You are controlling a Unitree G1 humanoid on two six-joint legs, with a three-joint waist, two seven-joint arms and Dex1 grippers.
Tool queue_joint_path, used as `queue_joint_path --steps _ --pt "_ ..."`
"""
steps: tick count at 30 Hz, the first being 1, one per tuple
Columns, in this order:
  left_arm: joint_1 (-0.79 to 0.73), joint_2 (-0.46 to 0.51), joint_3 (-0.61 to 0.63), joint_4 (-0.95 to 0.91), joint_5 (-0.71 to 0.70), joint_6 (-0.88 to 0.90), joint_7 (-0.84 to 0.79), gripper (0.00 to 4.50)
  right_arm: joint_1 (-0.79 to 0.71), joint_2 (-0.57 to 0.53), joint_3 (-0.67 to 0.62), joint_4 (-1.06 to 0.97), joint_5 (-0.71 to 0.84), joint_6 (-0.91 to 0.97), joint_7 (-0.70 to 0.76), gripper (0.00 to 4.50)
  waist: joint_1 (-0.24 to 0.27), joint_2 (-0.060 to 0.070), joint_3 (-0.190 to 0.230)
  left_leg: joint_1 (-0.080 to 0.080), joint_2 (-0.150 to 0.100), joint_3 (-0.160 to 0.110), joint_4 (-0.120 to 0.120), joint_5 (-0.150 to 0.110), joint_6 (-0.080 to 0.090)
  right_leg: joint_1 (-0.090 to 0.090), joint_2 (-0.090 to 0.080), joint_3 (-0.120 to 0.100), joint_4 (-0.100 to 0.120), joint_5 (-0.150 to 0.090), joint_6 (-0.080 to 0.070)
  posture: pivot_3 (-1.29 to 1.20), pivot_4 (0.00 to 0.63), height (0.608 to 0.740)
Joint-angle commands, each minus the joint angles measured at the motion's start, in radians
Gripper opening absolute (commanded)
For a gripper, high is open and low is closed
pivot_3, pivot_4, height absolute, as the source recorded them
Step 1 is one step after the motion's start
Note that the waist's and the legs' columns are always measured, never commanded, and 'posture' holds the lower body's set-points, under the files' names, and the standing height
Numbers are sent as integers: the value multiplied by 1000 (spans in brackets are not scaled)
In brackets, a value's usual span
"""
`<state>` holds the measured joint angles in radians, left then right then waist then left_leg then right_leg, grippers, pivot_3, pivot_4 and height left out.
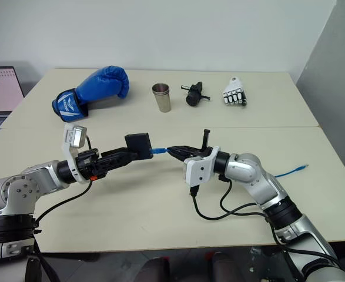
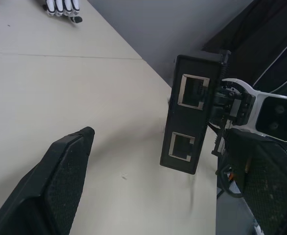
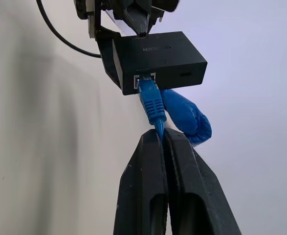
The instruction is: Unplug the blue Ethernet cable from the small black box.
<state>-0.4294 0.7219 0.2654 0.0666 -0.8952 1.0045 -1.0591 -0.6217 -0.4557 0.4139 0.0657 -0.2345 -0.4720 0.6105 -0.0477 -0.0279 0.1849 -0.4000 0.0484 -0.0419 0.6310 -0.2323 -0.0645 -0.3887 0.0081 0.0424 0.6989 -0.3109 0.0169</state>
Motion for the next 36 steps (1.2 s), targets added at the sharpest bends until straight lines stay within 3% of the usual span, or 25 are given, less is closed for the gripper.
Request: queue_joint_path --steps 1,2,17,20,26,36 --pt "-28 3 6 -22 -24 13 -7 4500 -21 9 -35 -26 7 -22 -4 16 0 0 0 0 0 0 0 0 0 0 0 0 0 0 0 0 150 740" --pt "-29 2 6 -21 -23 13 -7 4139 -22 10 -35 -26 7 -21 -4 0 1 0 0 0 0 0 0 0 0 0 0 0 0 0 0 0 150 740" --pt "-36 -14 -16 -36 -17 3 -9 1100 -21 22 -37 -23 1 -29 -8 0 4 0 0 0 0 0 0 0 0 0 0 0 0 0 0 0 150 740" --pt "-41 -21 -19 -46 -16 -2 -9 781 -14 24 -35 -22 5 -25 10 0 5 0 0 0 0 0 0 0 -1 0 -1 0 0 0 0 0 150 740" --pt "-48 -17 -31 -48 1 -15 -19 772 9 8 -30 -46 33 -19 69 0 7 0 0 0 0 0 0 0 -1 0 -1 0 0 0 0 0 150 740" --pt "-61 3 -83 -44 41 -58 -77 772 46 -29 -55 -209 160 151 212 2485 11 0 0 0 -1 0 0 0 -1 0 -1 0 0 0 0 0 150 740"
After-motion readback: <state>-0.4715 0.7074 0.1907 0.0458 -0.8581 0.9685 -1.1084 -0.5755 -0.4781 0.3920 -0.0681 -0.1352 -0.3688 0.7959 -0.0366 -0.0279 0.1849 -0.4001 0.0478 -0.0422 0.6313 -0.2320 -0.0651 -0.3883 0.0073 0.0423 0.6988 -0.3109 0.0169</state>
